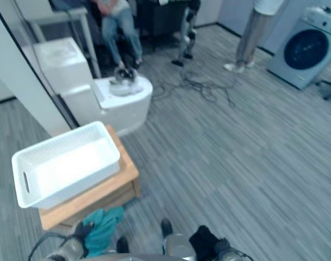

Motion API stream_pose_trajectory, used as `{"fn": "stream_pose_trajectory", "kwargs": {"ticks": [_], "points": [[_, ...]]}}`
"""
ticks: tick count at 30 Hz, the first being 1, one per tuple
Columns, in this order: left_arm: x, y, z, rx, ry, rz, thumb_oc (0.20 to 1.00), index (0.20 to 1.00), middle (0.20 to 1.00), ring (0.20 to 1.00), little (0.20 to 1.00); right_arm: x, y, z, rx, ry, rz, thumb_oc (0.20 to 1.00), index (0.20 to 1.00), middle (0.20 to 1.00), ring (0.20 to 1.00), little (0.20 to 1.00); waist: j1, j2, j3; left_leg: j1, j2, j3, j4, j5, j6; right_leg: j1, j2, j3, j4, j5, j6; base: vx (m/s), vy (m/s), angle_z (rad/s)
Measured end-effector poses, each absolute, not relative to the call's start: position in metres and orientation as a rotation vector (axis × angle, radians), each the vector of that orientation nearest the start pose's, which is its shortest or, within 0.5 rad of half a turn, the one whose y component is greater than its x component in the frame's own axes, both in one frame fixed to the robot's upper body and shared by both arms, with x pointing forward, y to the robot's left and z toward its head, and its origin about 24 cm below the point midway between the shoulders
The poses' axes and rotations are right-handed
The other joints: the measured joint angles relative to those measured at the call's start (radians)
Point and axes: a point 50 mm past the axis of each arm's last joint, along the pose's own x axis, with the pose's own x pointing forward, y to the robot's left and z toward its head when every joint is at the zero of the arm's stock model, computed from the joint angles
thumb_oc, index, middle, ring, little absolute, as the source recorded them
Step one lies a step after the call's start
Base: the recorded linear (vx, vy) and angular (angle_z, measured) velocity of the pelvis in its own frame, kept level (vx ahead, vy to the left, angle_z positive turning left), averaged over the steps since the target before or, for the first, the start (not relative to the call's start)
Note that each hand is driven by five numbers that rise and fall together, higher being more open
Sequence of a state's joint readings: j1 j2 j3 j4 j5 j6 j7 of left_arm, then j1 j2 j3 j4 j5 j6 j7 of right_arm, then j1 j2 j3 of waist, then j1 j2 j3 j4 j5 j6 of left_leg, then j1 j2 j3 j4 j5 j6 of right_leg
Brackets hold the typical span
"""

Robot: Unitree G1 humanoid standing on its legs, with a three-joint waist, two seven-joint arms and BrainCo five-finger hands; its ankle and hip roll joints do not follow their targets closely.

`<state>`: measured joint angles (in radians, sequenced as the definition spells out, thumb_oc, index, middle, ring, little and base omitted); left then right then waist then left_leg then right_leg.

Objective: Tidy up the quilt and then pick up the clothes from the bed and put them into the laundry hamper.

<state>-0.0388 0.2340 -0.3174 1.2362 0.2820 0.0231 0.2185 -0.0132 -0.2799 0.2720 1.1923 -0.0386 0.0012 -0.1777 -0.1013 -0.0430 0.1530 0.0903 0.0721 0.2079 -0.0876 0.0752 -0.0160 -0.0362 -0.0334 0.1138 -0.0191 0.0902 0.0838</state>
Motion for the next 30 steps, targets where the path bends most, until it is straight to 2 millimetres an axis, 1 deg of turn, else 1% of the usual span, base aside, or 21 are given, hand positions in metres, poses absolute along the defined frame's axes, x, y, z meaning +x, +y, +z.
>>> {"fn": "stream_pose_trajectory", "kwargs": {"ticks": [3,4,6,8,9,10,13,15,16,17,18,19,20,22,23,24,25,27,28,29,30], "points": [[0.101,0.219,-0.161,0.765,1.144,-0.128,0.200,0.200,0.200,0.200,0.200,0.108,-0.250,-0.151,-0.565,1.150,-0.067,0.200,0.200,0.200,0.200,0.200,0.010,0.039,0.003,-0.012,0.026,0.001,0.024,0.000,-0.018,0.042,0.017,-0.034,-0.062,0.032,-0.029,-0.06,0.034,0.49],[0.108,0.218,-0.159,0.766,1.128,-0.126,0.200,0.200,0.200,0.200,0.200,0.111,-0.250,-0.151,-0.568,1.142,-0.069,0.200,0.200,0.200,0.200,0.200,0.000,0.026,0.015,-0.083,0.035,0.002,0.136,0.001,-0.067,0.049,-0.007,-0.083,-0.062,0.041,-0.057,-0.05,0.176,0.72],[0.118,0.219,-0.157,0.774,1.103,-0.116,0.200,0.200,0.200,0.200,0.200,0.113,-0.250,-0.150,-0.571,1.142,-0.072,0.200,0.200,0.200,0.200,0.200,-0.003,0.002,0.034,-0.111,0.036,0.056,0.173,-0.015,-0.090,0.064,-0.036,-0.120,-0.063,0.040,-0.064,0.01,0.198,0.69],[0.118,0.219,-0.157,0.778,1.102,-0.112,0.200,0.200,0.200,0.200,0.200,0.116,-0.254,-0.148,-0.584,1.129,-0.093,0.200,0.200,0.200,0.200,0.200,-0.007,-0.001,0.035,-0.085,0.114,0.142,0.120,-0.012,-0.101,0.083,-0.032,-0.139,-0.068,0.004,-0.073,0.04,0.243,0.29],[0.118,0.219,-0.157,0.779,1.100,-0.113,0.200,0.200,0.200,0.200,0.200,0.117,-0.256,-0.147,-0.584,1.124,-0.105,0.200,0.200,0.200,0.200,0.200,-0.006,0.002,0.034,-0.080,0.138,0.132,0.104,-0.011,-0.102,0.090,-0.037,-0.138,-0.068,0.001,-0.068,0.06,0.471,0.09],[0.115,0.218,-0.158,0.787,1.108,-0.122,0.200,0.200,0.200,0.200,0.200,0.123,-0.263,-0.143,-0.585,1.107,-0.131,0.200,0.200,0.200,0.200,0.200,-0.004,0.013,0.032,-0.074,0.188,0.106,0.078,0.005,-0.134,0.092,-0.043,-0.151,-0.063,-0.001,-0.044,0.04,0.389,0.21],[0.120,0.214,-0.157,0.818,1.082,-0.151,0.200,0.200,0.200,0.200,0.200,0.110,-0.279,-0.140,-0.606,1.117,-0.173,0.200,0.200,0.200,0.200,0.200,-0.014,0.035,0.019,-0.106,0.276,0.065,0.091,0.015,-0.160,0.097,-0.071,-0.180,-0.059,-0.014,-0.031,0.09,0.665,0.48],[0.118,0.210,-0.158,0.823,1.065,-0.172,0.200,0.200,0.200,0.200,0.200,0.116,-0.288,-0.133,-0.630,1.076,-0.190,0.200,0.200,0.200,0.200,0.200,-0.010,0.056,0.004,-0.103,0.330,0.090,0.087,0.041,-0.179,0.101,-0.105,-0.187,-0.048,-0.024,0.023,0.05,0.590,0.13],[0.116,0.208,-0.158,0.818,1.066,-0.175,0.200,0.200,0.200,0.200,0.200,0.118,-0.290,-0.131,-0.642,1.064,-0.189,0.200,0.200,0.200,0.200,0.200,-0.007,0.066,-0.001,-0.098,0.333,0.090,0.087,0.058,-0.160,0.100,-0.116,-0.186,-0.043,-0.025,0.041,0.05,0.720,-0.05],[0.113,0.203,-0.160,0.812,1.064,-0.188,0.200,0.200,0.200,0.200,0.200,0.124,-0.297,-0.124,-0.661,1.025,-0.198,0.200,0.200,0.200,0.200,0.200,-0.006,0.080,-0.007,-0.085,0.328,0.076,0.083,0.066,-0.162,0.094,-0.146,-0.176,-0.033,-0.012,0.097,0.03,0.658,-0.14],[0.114,0.208,-0.159,0.834,1.058,-0.195,0.200,0.200,0.200,0.200,0.200,0.137,-0.293,-0.116,-0.660,0.951,-0.193,0.200,0.200,0.200,0.200,0.200,-0.012,0.054,-0.008,-0.063,0.268,0.084,0.067,0.011,-0.226,0.102,-0.209,-0.168,-0.031,-0.004,0.120,-0.03,0.540,0.11],[0.121,0.217,-0.155,0.866,1.047,-0.180,0.200,0.200,0.200,0.200,0.200,0.153,-0.283,-0.107,-0.675,0.851,-0.154,0.200,0.200,0.200,0.200,0.200,-0.032,0.005,0.000,-0.075,0.191,0.080,0.070,-0.012,-0.170,0.090,-0.284,-0.174,-0.004,0.012,0.112,-0.06,0.424,0.23],[0.127,0.225,-0.152,0.900,1.038,-0.171,0.200,0.200,0.200,0.200,0.200,0.167,-0.275,-0.098,-0.671,0.771,-0.139,0.200,0.200,0.200,0.200,0.200,-0.041,-0.031,0.001,-0.069,0.139,0.091,0.067,-0.016,-0.149,0.063,-0.338,-0.155,0.028,0.047,0.087,-0.09,0.318,0.18],[0.131,0.247,-0.145,0.953,1.034,-0.133,0.200,0.200,0.200,0.200,0.200,0.185,-0.261,-0.086,-0.647,0.664,-0.117,0.200,0.200,0.200,0.200,0.200,-0.026,-0.060,-0.004,-0.065,0.100,0.118,0.067,-0.033,-0.113,0.018,-0.371,-0.116,0.077,0.133,0.065,-0.07,0.341,-0.13],[0.131,0.256,-0.142,0.974,1.030,-0.116,0.200,0.200,0.200,0.200,0.200,0.192,-0.256,-0.077,-0.642,0.611,-0.104,0.200,0.200,0.200,0.200,0.200,-0.019,-0.068,-0.001,-0.053,0.091,0.118,0.060,-0.041,-0.088,-0.001,-0.358,-0.123,0.099,0.170,0.066,-0.03,0.523,-0.23],[0.126,0.268,-0.140,0.993,1.046,-0.095,0.200,0.200,0.200,0.200,0.200,0.205,-0.253,-0.060,-0.646,0.514,-0.094,0.200,0.200,0.200,0.200,0.200,-0.014,-0.064,0.002,-0.030,0.091,0.123,0.018,-0.026,-0.057,-0.042,-0.313,-0.124,0.173,0.101,0.095,-0.02,0.376,-0.21],[0.125,0.271,-0.139,0.994,1.049,-0.084,0.200,0.200,0.200,0.200,0.200,0.211,-0.254,-0.049,-0.664,0.462,-0.093,0.200,0.200,0.200,0.200,0.200,-0.015,-0.052,0.004,-0.022,0.104,0.122,0.002,-0.019,-0.052,-0.051,-0.277,-0.109,0.201,0.033,0.092,-0.01,0.417,0.04],[0.119,0.271,-0.141,0.956,1.071,-0.054,0.200,0.200,0.200,0.200,0.200,0.227,-0.274,-0.007,-0.758,0.291,-0.132,0.200,0.200,0.200,0.200,0.200,-0.034,-0.020,0.027,-0.029,0.120,0.083,-0.002,-0.014,-0.043,-0.046,-0.106,-0.035,0.206,-0.095,0.069,0.03,0.338,0.43],[0.114,0.272,-0.142,0.940,1.089,-0.042,0.200,0.200,0.200,0.200,0.200,0.229,-0.284,0.009,-0.794,0.239,-0.164,0.200,0.200,0.200,0.200,0.200,-0.047,-0.013,0.031,-0.034,0.113,0.070,0.002,-0.005,-0.050,-0.028,-0.047,-0.019,0.172,-0.105,0.065,0.00,0.234,0.63],[0.109,0.266,-0.145,0.921,1.100,-0.048,0.200,0.200,0.200,0.200,0.200,0.234,-0.300,0.039,-0.869,0.144,-0.220,0.200,0.200,0.200,0.200,0.200,-0.052,-0.031,0.039,-0.018,0.085,0.059,0.004,-0.001,-0.056,0.009,-0.037,-0.061,0.098,-0.075,-0.007,-0.02,0.115,0.49],[0.104,0.261,-0.148,0.903,1.108,-0.057,0.200,0.200,0.200,0.200,0.200,0.238,-0.305,0.053,-0.890,0.094,-0.250,0.200,0.200,0.200,0.200,0.200,-0.050,-0.021,0.042,-0.017,0.082,0.061,0.004,0.001,-0.055,0.026,-0.035,-0.060,0.074,-0.053,0.005,-0.04,0.056,0.07]]}}
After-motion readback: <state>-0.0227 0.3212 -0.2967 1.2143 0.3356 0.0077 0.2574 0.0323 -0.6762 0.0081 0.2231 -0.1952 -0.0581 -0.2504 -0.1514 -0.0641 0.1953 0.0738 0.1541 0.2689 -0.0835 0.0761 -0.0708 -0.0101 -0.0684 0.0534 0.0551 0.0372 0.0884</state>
